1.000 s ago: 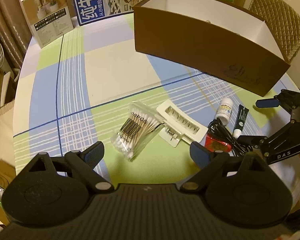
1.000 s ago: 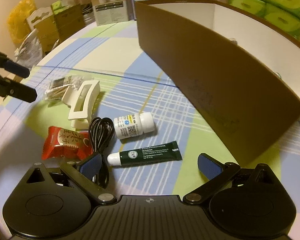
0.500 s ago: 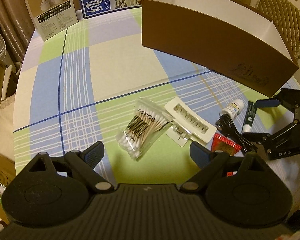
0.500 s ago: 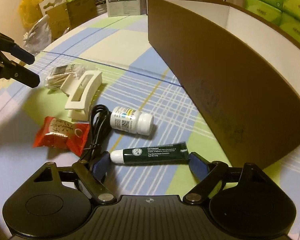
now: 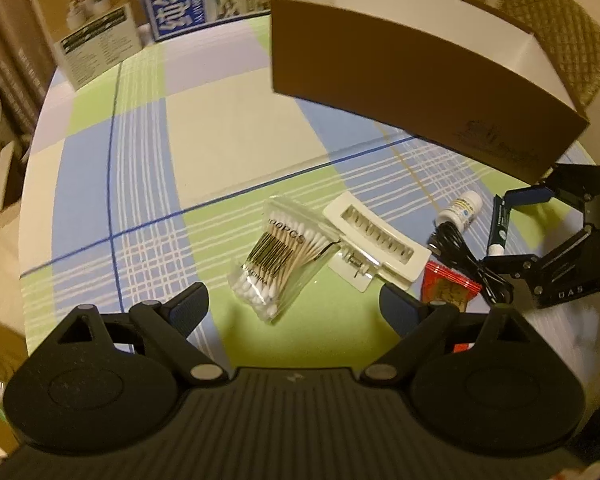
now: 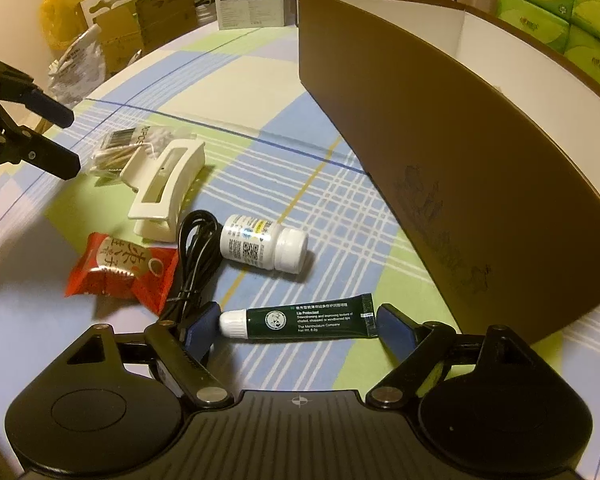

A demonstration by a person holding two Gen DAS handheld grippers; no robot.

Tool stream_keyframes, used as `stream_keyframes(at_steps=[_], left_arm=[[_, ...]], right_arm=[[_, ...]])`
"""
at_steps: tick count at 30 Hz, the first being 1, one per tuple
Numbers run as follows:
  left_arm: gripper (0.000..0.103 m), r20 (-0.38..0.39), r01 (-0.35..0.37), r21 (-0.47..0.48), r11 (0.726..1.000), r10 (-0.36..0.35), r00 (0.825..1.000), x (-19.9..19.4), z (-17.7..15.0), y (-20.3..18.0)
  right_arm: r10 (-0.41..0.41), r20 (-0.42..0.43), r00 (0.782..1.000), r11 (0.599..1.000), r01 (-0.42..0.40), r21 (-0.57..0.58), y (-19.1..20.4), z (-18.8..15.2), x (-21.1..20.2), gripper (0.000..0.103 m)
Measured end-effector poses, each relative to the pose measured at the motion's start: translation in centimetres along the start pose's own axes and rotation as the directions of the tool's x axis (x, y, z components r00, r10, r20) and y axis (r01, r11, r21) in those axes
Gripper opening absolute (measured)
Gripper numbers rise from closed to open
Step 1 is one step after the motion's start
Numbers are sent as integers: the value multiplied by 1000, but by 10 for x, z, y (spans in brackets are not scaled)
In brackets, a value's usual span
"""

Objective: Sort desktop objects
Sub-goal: 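Grasp the green lip balm tube with the right tool while the left tool grasps the cotton swab bag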

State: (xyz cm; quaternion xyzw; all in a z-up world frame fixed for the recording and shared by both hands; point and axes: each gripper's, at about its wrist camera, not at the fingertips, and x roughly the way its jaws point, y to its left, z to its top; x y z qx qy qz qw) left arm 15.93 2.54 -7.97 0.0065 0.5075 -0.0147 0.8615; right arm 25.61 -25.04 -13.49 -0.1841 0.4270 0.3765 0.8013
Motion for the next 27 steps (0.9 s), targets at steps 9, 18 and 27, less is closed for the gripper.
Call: stream_keyframes(at_steps=[9, 18, 27], left_arm=[[85, 21, 39, 188, 981, -43, 999, 16, 4, 4], [68, -55, 88, 370, 925, -73, 996, 55, 16, 8], [30, -82, 137, 366, 921, -115, 990, 68, 18, 14]], right_arm=[[-38, -22, 999, 998, 39, 55, -7, -21, -19, 82], [-104, -52, 993, 983, 110, 144, -27, -44, -40, 82], [-145, -58, 988, 968, 153, 199, -33, -55, -49, 82]])
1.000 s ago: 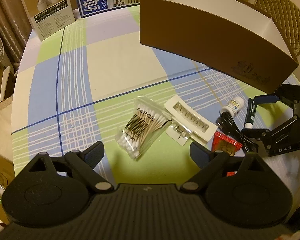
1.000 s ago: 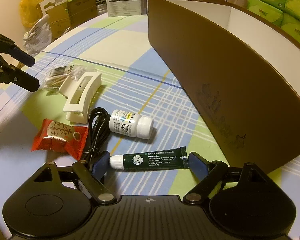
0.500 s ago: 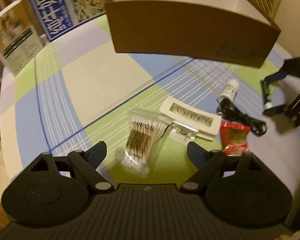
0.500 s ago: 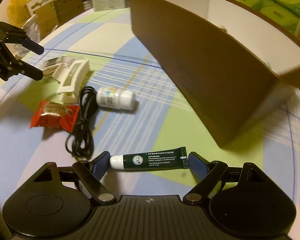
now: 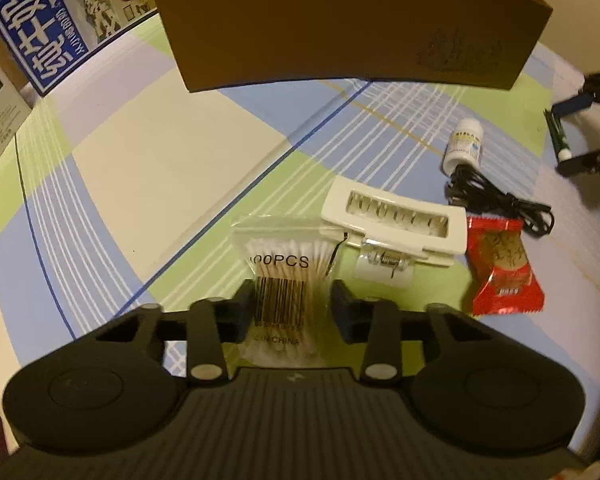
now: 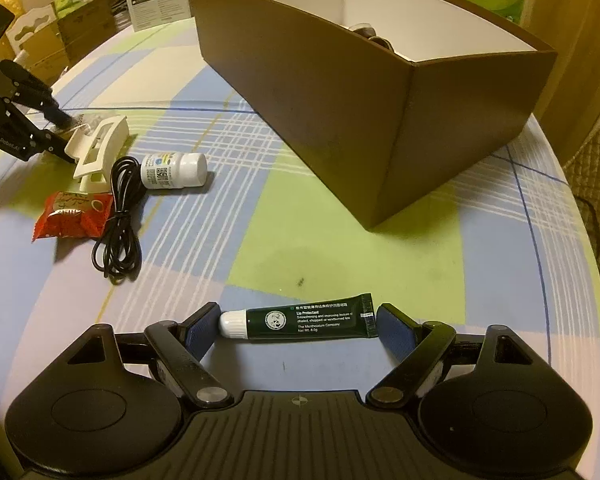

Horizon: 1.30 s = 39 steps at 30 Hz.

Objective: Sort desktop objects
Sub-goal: 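Grasp the green lip balm tube with the right tool while the left tool grasps the cotton swab bag, then carry the lip balm tube and swab bag with both tools over the box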

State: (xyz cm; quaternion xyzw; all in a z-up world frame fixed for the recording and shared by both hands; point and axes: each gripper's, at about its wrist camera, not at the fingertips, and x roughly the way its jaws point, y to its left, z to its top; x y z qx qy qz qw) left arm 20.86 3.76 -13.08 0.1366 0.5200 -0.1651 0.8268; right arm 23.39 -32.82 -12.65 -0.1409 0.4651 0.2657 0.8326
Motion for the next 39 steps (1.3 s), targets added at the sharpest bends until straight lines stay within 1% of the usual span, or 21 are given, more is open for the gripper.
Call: stream_keyframes(at_steps=[1, 3, 6, 12, 18, 23, 28, 39], left_arm=[[29, 5, -1, -7, 1000, 1, 1000, -1, -2, 0], [22, 9, -8, -25, 1000, 8, 1000, -3, -4, -1], [20, 2, -34, -61, 998, 34, 999, -7, -9, -1], [19, 12, -64, -160, 985, 67, 998, -25, -24, 2], [19, 41, -74, -215, 974, 85, 996, -45, -30, 0], [19, 74, -60, -229, 972, 79, 994, -60, -23, -5], [19, 109, -57, -229, 972, 84, 990, -73, -9, -8], [19, 183, -44, -172, 984, 75, 980, -85, 33, -22]], right_arm=[[-3, 1, 1000, 1000, 3, 4, 0, 0, 0, 82], [-7, 0, 1000, 1000, 7, 7, 0, 0, 0, 82], [-13, -1, 1000, 1000, 13, 12, 1, 0, -1, 82], [-16, -4, 1000, 1000, 16, -13, 7, 0, -2, 81], [5, 15, 1000, 1000, -4, -26, 14, 3, -11, 81], [15, 36, 999, 1000, -14, -25, 17, 10, -22, 81], [26, 72, 997, 999, -25, -21, 19, 20, -37, 81], [63, 164, 984, 997, -54, -58, 18, 48, -73, 81]])
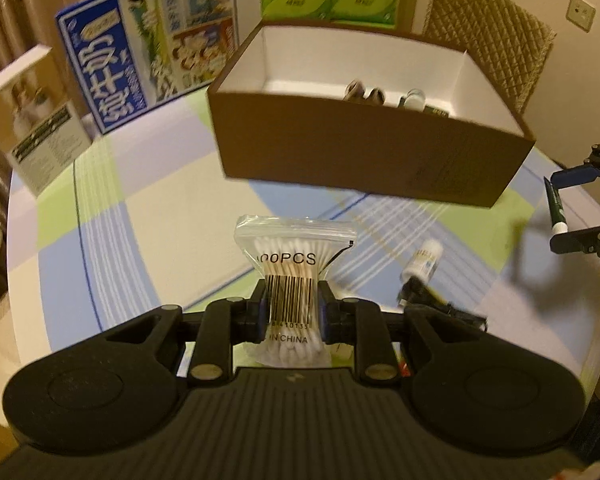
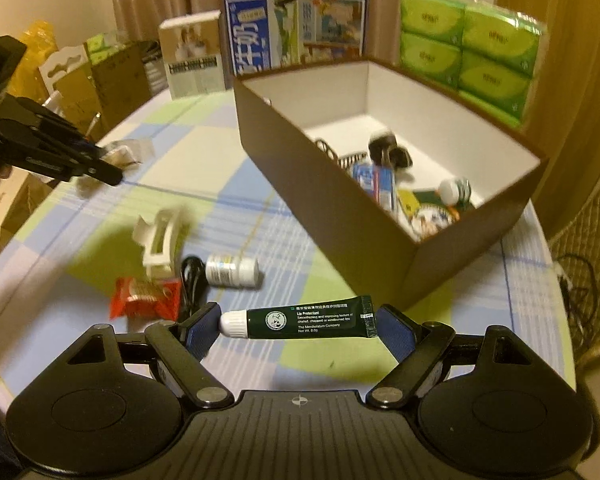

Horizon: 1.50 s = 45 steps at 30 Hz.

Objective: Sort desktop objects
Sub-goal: 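Carry the lip balm tube and swab bag with both tools over the box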

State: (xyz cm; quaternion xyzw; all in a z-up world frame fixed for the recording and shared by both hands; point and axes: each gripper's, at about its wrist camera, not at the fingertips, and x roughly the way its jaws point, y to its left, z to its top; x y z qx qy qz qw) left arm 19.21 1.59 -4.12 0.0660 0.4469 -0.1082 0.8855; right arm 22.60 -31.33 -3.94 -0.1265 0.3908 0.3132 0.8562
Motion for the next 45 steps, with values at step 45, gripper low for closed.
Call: stream_keyframes(at_steps=[45], left_arm=[[20, -76, 70, 22, 997, -68, 995, 180, 236, -20]], right_arm=[[-68, 19, 997, 958, 60, 281, -138, 172, 146, 81]])
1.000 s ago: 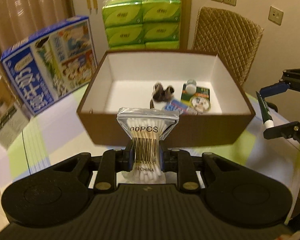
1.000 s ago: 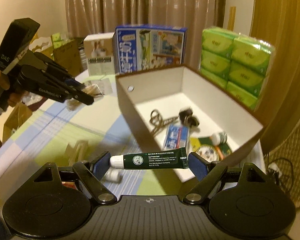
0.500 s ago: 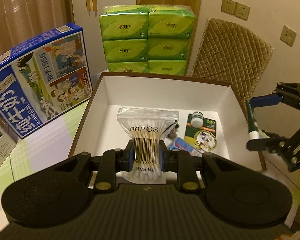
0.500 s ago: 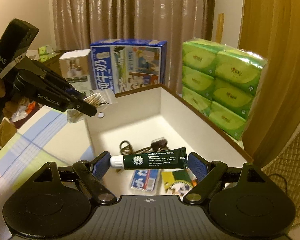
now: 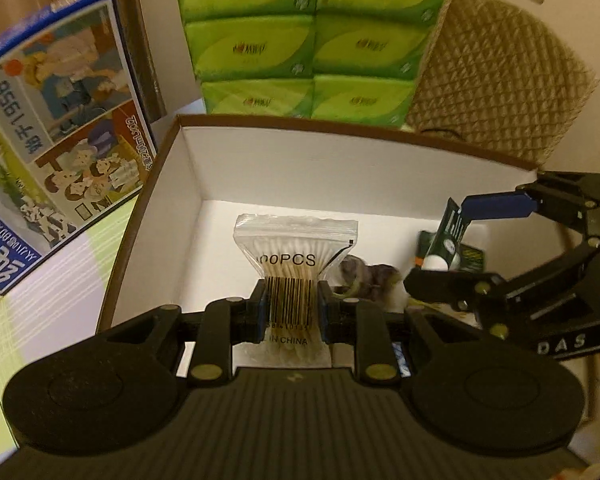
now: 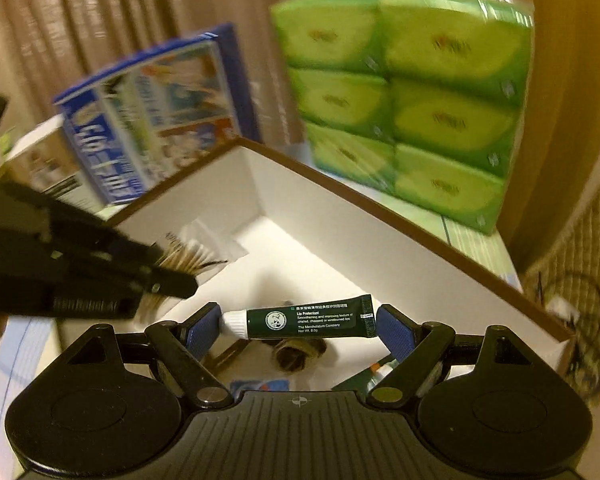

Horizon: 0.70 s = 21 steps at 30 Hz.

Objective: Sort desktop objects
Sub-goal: 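Carry the lip balm tube and swab bag with both tools over the box, then open both tools to drop the tube and swab bag into the box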

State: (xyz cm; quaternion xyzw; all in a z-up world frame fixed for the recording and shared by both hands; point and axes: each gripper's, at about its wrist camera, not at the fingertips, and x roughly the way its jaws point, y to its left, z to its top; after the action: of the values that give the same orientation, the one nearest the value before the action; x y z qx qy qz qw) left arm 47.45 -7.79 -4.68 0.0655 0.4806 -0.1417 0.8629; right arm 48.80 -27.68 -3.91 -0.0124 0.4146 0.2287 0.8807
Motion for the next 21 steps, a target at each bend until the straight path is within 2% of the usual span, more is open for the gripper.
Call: stream_keyframes(at_steps=[3, 9, 17, 21], left_arm=[[20, -34, -29, 0, 1000, 29, 999, 19, 4, 4], [20, -61, -56, -5, 998, 55, 997, 44, 8, 9], [20, -65, -69, 16, 998, 70, 995, 53, 7, 10], [25, -64, -80, 29, 996, 82, 995, 56, 6, 10]], right_arm=[[-11, -25, 1000, 998, 12, 60, -10, 5, 18, 81], [-42, -57, 997, 993, 48, 104, -19, 9, 39, 81], [-55, -83, 995, 989, 66, 132, -27, 13, 54, 81], [-57, -55, 997, 985, 65, 161, -31, 14, 57, 82]])
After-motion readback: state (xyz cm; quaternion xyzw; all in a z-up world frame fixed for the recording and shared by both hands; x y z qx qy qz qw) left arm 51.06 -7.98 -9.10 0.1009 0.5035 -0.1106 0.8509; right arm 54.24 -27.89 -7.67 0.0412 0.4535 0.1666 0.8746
